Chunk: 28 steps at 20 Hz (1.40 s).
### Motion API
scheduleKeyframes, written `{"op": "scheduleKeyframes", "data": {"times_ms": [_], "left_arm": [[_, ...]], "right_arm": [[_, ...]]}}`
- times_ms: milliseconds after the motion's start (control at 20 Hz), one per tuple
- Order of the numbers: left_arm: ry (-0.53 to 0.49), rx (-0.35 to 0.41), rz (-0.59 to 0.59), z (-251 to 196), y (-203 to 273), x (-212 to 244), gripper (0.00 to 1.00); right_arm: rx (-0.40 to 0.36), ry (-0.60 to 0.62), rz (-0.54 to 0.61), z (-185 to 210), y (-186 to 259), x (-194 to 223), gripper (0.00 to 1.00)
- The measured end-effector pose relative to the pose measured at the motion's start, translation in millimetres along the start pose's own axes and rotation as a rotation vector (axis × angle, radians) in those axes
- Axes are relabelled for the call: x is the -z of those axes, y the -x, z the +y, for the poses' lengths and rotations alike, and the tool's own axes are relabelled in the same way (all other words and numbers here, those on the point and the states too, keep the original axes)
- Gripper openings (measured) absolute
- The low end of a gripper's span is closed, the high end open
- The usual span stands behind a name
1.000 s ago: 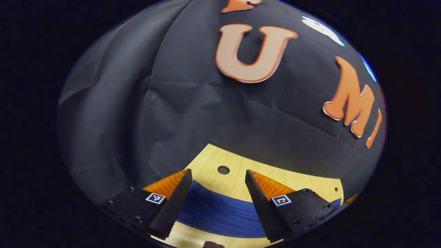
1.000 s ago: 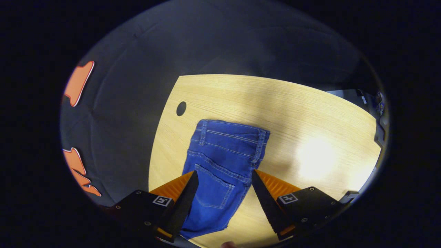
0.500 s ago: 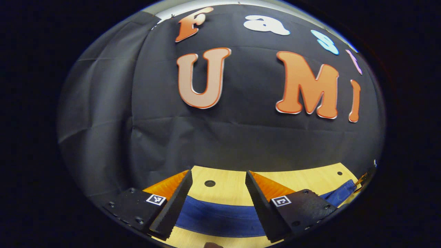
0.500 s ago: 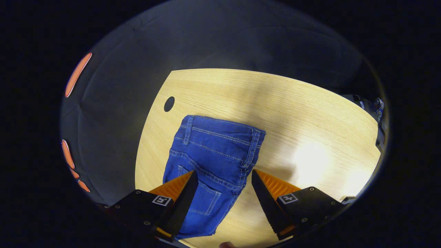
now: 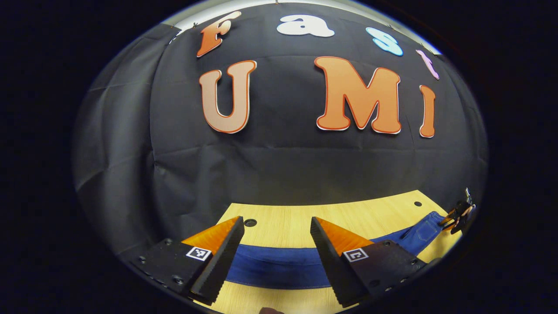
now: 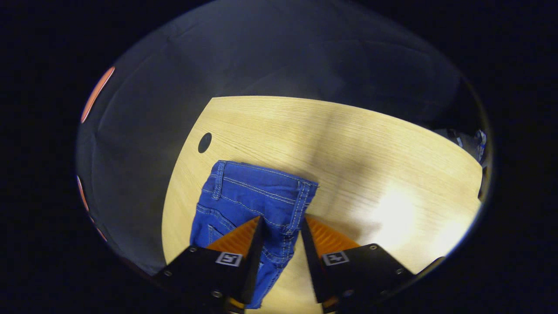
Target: Grasp the waist and the cuffs of the jeans and fold them to make the two legs overlap; first hold the waist and fold one-third of the jeans toward the cuffs, then hold the cuffs and fold the remaining one-third in the same direction to finish folding.
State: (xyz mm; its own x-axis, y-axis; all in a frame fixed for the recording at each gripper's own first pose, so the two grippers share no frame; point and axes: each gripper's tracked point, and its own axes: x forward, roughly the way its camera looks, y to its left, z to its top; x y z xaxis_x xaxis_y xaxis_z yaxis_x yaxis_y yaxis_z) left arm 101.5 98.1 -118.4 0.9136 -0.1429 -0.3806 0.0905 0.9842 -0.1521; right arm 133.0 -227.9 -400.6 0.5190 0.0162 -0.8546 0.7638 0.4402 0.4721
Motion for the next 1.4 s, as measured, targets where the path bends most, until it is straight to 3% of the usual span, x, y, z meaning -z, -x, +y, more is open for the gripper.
{"op": "scheduleKeyframes", "data": {"times_ms": [150, 250, 300, 350, 450, 650, 1000, 1400], "left_arm": [[-0.020, 0.018, 0.009, -8, 1, 1, 0.94], [-0.032, 0.031, 0.003, -11, 1, -3, 0.94], [-0.036, 0.036, -0.003, -13, 1, -3, 0.91], [-0.035, 0.033, -0.007, -12, 1, -4, 0.94], [-0.017, 0.029, 0.004, -8, -1, 2, 0.91], [0.019, 0.019, 0.027, 2, -5, 16, 0.94], [0.062, -0.006, 0.048, 28, 2, 41, 0.94], [0.036, -0.029, -0.006, 42, 16, 40, 0.94]], "right_arm": [[-0.053, -0.071, 0.003, 6, -4, 5, 0.24], [-0.076, -0.107, -0.010, 7, 7, 3, 0.24], [-0.109, -0.105, -0.019, 17, 6, 3, 0.11], [-0.133, -0.080, -0.036, 21, 11, 0, 0.11], [-0.160, -0.066, -0.068, 23, 29, -3, 0.11], [-0.175, 0.015, -0.107, 43, 59, 1, 0.11], [-0.276, 0.242, -0.195, 118, 119, 12, 0.11], [-0.340, 0.537, -0.272, 204, 161, 66, 0.11]]}}
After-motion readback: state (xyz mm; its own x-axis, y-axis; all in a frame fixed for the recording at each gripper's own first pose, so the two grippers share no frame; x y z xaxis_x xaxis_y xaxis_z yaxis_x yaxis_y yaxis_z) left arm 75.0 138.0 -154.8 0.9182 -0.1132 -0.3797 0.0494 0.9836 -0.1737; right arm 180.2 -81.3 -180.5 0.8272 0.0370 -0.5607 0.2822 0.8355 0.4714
